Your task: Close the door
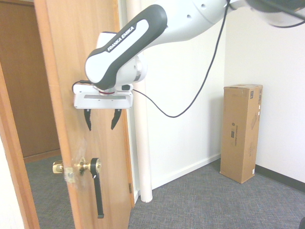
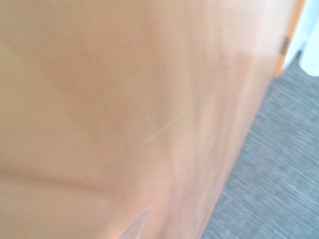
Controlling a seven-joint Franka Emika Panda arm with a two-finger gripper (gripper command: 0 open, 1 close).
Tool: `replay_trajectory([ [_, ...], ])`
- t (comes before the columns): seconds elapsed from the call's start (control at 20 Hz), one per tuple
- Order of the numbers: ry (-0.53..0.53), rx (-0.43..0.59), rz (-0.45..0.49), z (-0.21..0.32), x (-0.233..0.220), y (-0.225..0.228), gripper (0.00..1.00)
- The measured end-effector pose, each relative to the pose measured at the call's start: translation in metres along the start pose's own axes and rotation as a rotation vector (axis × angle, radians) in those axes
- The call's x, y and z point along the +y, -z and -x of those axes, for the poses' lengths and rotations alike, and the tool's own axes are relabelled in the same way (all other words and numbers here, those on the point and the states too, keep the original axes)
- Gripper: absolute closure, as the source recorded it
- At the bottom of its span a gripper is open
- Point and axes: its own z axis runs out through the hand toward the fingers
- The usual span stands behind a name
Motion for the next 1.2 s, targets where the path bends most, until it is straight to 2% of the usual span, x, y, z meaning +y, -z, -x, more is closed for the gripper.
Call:
replay_trajectory([
  [0.15,0.032,-0.011,-0.017,0.018,-0.038,0.027,0.0],
  [0.25,0.032,-0.013,-0.017,0.016,-0.045,0.038,0.0],
  [0.5,0.086,-0.059,-0.01,0.008,-0.014,0.023,0.0],
  [0.7,0.141,-0.068,-0.038,0.018,0.012,0.044,0.0],
  [0.75,0.153,-0.07,-0.046,0.019,0.021,0.05,1.0],
  [1.0,0.146,-0.062,-0.065,0.025,0.072,0.057,1.0],
  [1.2,0.118,-0.038,-0.141,0.023,0.101,0.038,1.0],
])
